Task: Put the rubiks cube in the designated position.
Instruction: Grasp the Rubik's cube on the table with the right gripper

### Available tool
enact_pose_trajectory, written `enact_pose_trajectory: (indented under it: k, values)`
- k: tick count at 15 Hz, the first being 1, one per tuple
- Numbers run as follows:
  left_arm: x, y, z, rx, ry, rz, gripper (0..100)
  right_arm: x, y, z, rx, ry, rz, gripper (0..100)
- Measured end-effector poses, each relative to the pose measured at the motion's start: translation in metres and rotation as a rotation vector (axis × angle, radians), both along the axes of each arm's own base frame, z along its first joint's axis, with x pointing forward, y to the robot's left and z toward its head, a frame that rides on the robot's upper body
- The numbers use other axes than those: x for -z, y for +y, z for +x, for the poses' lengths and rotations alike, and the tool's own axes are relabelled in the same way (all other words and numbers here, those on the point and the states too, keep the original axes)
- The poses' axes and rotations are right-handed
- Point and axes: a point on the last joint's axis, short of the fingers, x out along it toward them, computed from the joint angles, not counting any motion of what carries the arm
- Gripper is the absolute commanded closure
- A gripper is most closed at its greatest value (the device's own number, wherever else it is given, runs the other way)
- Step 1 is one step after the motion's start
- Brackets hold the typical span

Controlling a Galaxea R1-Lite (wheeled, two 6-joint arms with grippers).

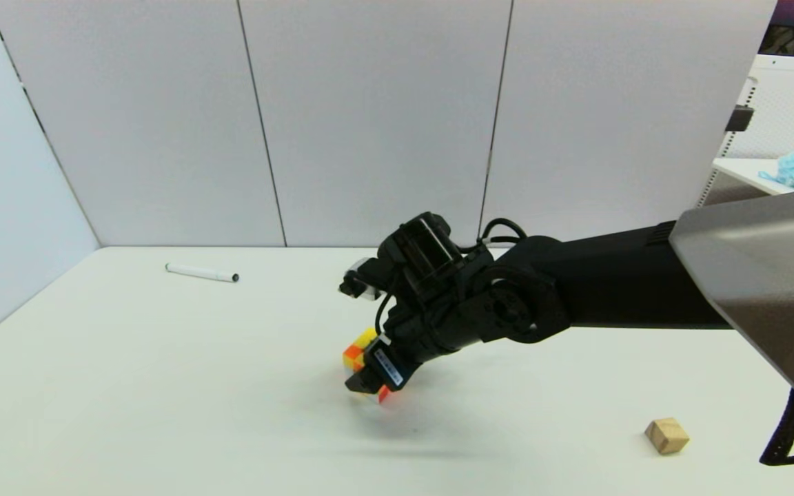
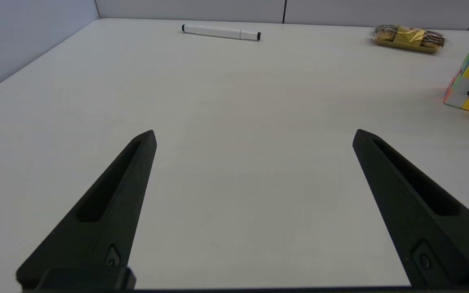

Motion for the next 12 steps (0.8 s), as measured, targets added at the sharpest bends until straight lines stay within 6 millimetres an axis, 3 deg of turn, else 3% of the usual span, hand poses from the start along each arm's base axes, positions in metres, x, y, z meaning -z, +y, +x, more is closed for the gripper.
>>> enact_pose_trajectory:
  k: [6,7,12]
  values:
    - [0.0,0.0,0.0,0.0,0.0,0.0,0,0.006,0.004,-0.002,0.014,0.031,0.008,0]
    - [0.0,0.0,0.0,0.0,0.0,0.0,0,0.007,0.005,-0.002,0.018,0.038,0.01,100]
    - [0.0,0.0,0.0,0.0,-0.001,0.0,0,0.013,0.005,0.0,0.05,0.07,0.01,100]
